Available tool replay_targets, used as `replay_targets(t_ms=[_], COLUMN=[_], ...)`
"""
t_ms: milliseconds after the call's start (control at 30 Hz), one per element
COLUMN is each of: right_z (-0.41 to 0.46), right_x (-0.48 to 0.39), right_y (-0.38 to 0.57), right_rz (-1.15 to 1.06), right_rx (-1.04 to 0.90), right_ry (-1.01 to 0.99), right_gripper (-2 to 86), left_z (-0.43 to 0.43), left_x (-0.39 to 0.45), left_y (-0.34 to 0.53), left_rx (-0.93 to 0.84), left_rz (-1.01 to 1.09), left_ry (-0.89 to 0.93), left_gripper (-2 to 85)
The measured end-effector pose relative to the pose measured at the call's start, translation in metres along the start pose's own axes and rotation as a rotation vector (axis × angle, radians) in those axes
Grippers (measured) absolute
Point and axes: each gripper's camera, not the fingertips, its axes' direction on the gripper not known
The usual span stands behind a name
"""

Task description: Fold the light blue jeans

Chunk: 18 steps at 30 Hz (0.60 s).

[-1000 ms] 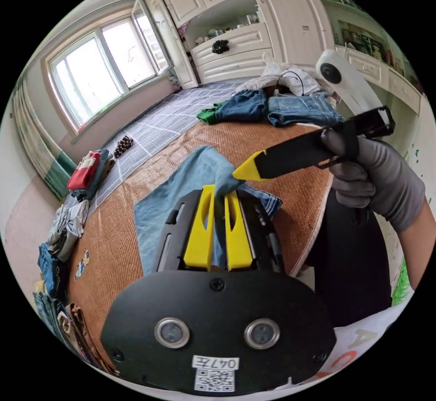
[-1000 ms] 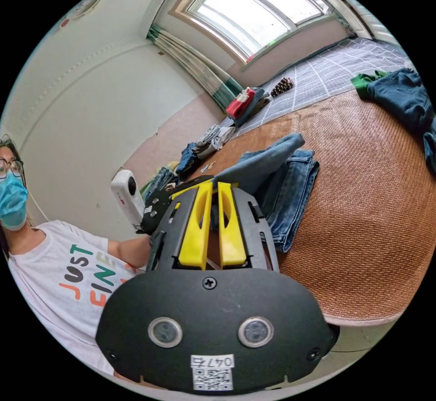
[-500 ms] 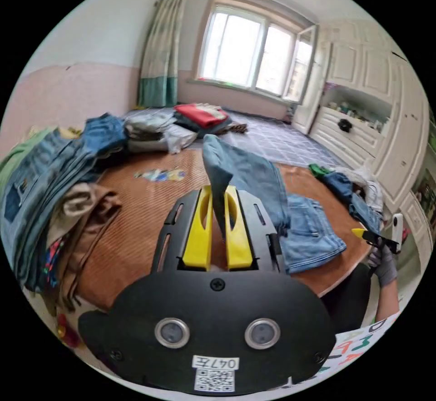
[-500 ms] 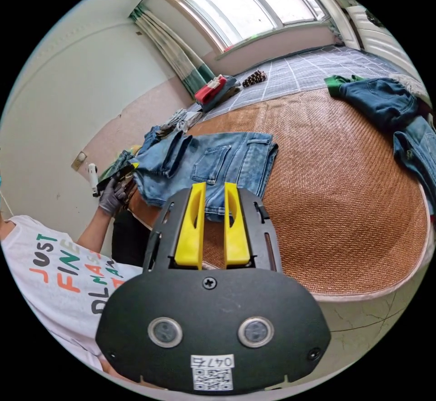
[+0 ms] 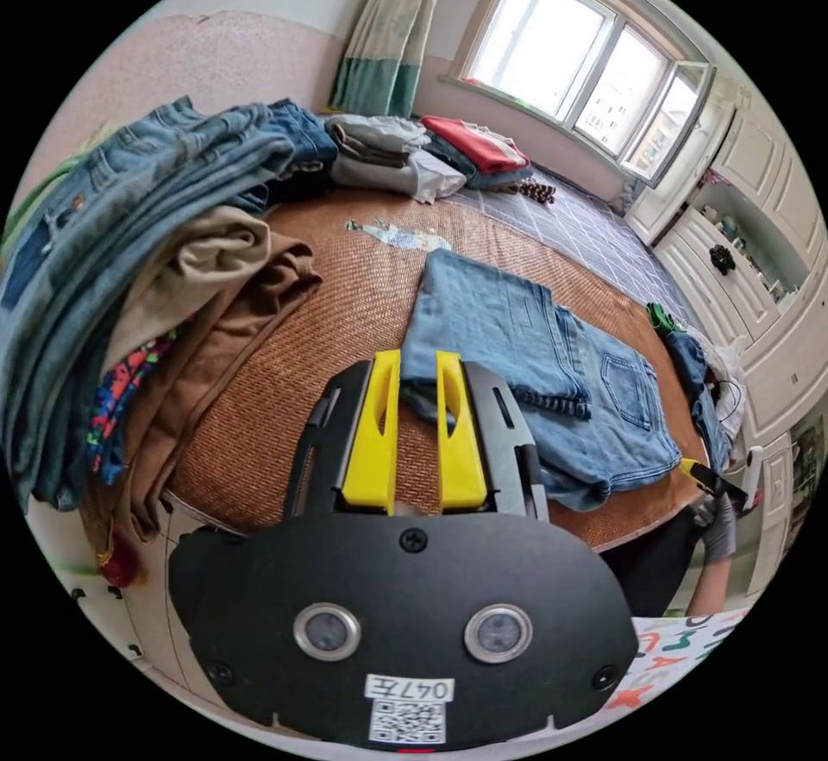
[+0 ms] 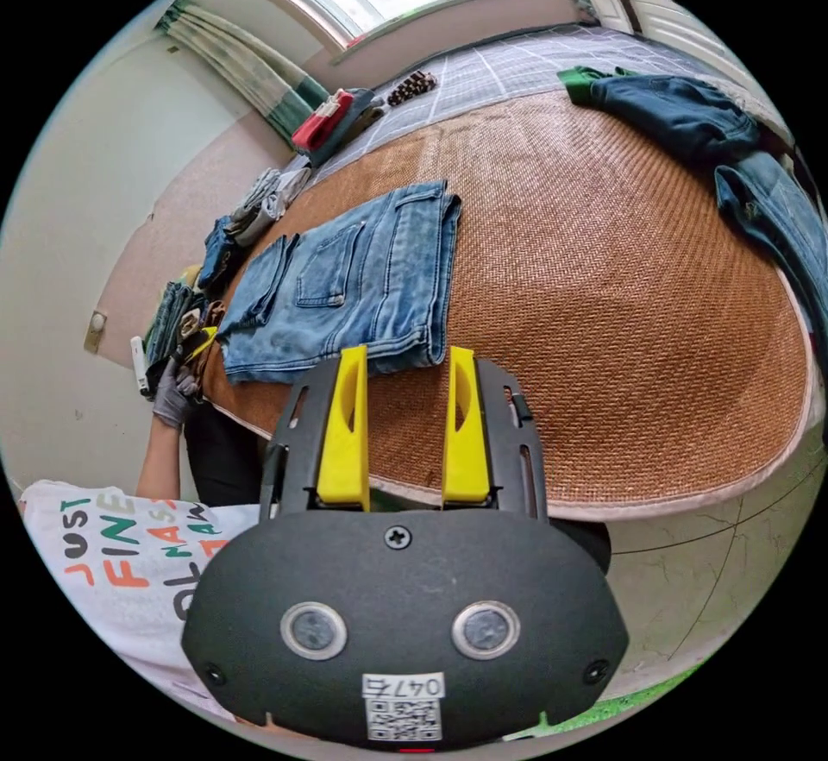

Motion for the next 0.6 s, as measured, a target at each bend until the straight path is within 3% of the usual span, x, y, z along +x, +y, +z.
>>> replay_targets(t_ms=[267, 433, 600], right_z=[0.034, 0.030, 0.011], right_x=[-0.004, -0.030, -0.011], right_y=[0.004, -0.001, 0.013], right_rz=[-0.013, -0.138, -0.073], right_rx=[0.004, 0.023, 0.090], right_ry=[-0.168, -0.010, 0.106], right_gripper=[1.8, 1.1, 0.8], left_z=[0.063, 0.088, 0.123], left_x=[-0.006, 0.022, 0.109], left_y=[0.033, 0.049, 0.071], left_rx=[-0.028, -0.051, -0.062], left_rz=[-0.116, -0.122, -0.081], left_ry=[0.059, 0.052, 0.080], left_gripper=[6.6, 5.6, 4.4])
